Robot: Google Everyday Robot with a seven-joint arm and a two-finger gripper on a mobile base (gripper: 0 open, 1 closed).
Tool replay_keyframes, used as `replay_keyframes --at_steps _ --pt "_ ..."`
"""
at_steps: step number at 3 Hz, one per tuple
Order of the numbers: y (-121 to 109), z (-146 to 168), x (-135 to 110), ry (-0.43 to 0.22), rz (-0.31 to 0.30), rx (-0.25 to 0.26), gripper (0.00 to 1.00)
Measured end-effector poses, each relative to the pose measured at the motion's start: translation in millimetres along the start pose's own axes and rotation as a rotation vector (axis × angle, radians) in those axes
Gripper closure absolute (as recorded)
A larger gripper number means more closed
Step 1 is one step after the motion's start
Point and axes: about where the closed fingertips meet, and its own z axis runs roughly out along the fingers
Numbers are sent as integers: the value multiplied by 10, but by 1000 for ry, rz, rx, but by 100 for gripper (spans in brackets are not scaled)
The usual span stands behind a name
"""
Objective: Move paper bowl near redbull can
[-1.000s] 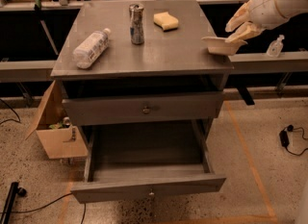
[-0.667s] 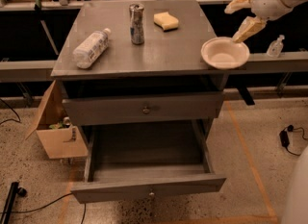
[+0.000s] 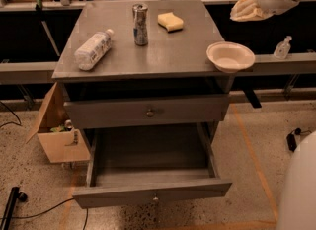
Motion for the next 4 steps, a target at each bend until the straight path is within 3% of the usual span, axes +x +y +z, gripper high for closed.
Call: replay_keyframes --at_steps 1,2,4 --pt "20 55 -7 -2 7 -21 82" --pt "102 67 143 41 70 -43 59" --pt "441 -223 717 164 385 9 13"
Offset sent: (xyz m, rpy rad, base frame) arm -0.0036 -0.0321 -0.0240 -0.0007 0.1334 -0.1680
